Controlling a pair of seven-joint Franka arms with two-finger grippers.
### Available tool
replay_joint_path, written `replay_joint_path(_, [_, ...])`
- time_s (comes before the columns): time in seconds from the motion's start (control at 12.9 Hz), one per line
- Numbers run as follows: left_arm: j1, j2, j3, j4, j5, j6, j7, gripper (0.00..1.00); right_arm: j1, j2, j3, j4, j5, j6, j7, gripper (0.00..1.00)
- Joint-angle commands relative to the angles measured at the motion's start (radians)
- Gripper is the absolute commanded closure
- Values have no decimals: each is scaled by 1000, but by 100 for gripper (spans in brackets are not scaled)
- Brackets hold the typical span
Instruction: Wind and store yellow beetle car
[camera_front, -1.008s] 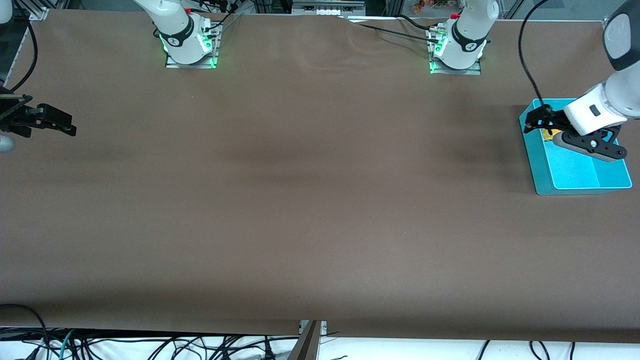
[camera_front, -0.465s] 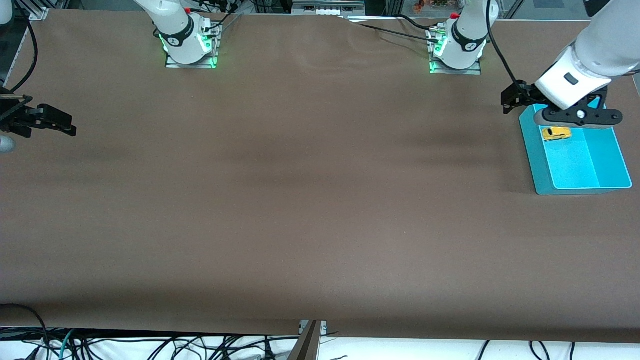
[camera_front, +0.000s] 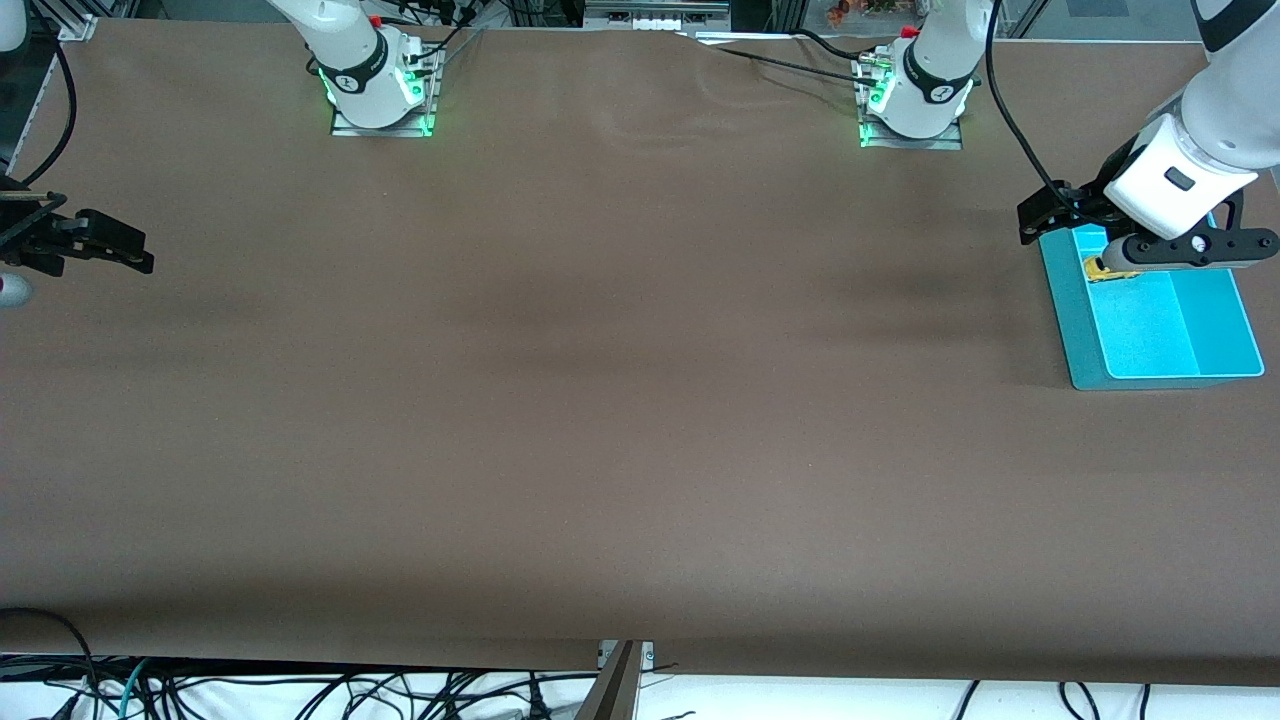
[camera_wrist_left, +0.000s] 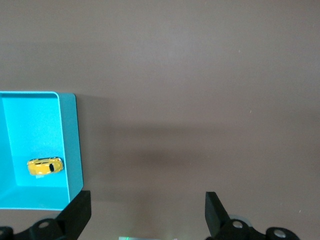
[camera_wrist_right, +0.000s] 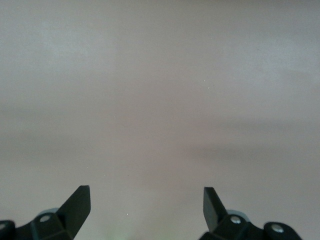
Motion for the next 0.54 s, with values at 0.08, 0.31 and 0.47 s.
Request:
replay_joint_path(0.08, [0, 11, -7, 28, -17, 37, -25, 0, -2, -10, 0, -4, 12, -5, 15, 0])
replay_joint_path(0.31, [2, 11, -6, 31, -18, 35, -33, 0, -2, -10, 0, -6, 12, -7, 11, 0])
replay_joint_path(0.47, [2, 8, -7, 29, -18, 31, -86, 0, -2, -10, 0, -6, 14, -5, 13, 0])
